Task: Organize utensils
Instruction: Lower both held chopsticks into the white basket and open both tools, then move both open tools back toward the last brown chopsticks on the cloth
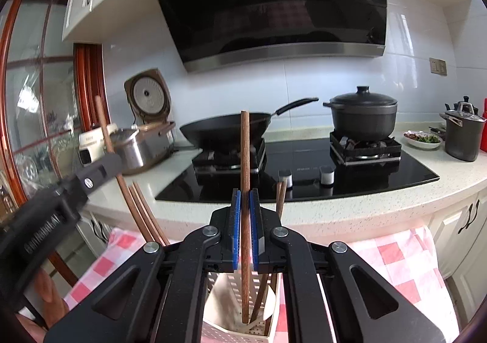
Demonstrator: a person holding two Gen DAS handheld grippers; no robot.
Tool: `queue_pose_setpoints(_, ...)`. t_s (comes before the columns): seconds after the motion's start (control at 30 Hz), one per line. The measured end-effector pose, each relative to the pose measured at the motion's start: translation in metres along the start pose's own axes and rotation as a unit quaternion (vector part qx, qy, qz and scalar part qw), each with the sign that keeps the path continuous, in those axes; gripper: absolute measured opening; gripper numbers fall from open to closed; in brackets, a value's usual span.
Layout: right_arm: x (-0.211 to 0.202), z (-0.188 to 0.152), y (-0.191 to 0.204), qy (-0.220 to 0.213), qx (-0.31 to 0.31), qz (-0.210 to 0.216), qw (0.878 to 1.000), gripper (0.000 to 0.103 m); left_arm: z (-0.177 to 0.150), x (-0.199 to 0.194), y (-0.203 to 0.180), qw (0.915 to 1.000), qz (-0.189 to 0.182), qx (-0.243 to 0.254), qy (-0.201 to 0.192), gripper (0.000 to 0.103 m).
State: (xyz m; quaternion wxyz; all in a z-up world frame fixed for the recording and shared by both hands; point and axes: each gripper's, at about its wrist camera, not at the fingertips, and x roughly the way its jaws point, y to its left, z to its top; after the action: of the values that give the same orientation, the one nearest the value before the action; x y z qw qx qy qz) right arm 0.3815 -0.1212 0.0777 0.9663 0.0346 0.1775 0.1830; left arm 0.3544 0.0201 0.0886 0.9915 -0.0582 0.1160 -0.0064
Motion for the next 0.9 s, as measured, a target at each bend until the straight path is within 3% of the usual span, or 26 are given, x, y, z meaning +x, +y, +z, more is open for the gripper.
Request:
queue_pose_setpoints(0.2, 0.021, -0.022, 0.006, 0.045, -0.022, 0.003, 0.999, 0.006, -0.033, 0.023, 0.007, 0.9989, 0.005, 0.005, 0.046, 0.006)
queue_pose_setpoints(0.37, 0.029, -0.034, 0.010, 0.064, -0.029, 0.005, 0.997, 0.007, -0.050, 0.031, 0.014, 0.9980, 0.013, 0.003, 0.062, 0.006)
queue_pose_setpoints(0.43, 0.029, -0.033, 0.010, 0.067, -0.029, 0.004, 0.997, 0.013, -0.051, 0.031, 0.017, 0.9980, 0.015, 0.004, 0.061, 0.009)
queue_pose_setpoints(0.47, 0.029, -0.033, 0.009, 0.068, -0.029, 0.001, 0.997, 0.014, -0.051, 0.030, 0.018, 0.9980, 0.017, 0.006, 0.061, 0.014)
queue_pose_setpoints(0.5, 0.027, -0.032, 0.008, 0.067, -0.027, 0.000, 0.997, 0.025, -0.050, 0.028, 0.019, 0.9981, 0.017, 0.008, 0.058, 0.019)
queue_pose_setpoints(0.53, 0.023, -0.031, 0.006, 0.064, -0.022, 0.002, 0.998, 0.039, -0.049, 0.025, 0.020, 0.9983, 0.020, 0.011, 0.053, 0.029)
queue_pose_setpoints(0.57, 0.017, -0.030, 0.004, 0.056, -0.016, 0.007, 0.998, 0.041, -0.047, 0.021, 0.021, 0.9985, 0.022, 0.012, 0.048, 0.038)
queue_pose_setpoints(0.77, -0.031, -0.032, -0.005, 0.024, 0.000, 0.034, 0.999, 0.041, -0.047, -0.021, 0.034, 0.9981, 0.060, 0.010, 0.012, 0.074)
queue_pose_setpoints(0.9, -0.065, -0.057, -0.006, 0.027, -0.006, 0.040, 0.999, 0.041, -0.064, -0.048, 0.049, 0.9954, 0.092, -0.008, 0.026, 0.088)
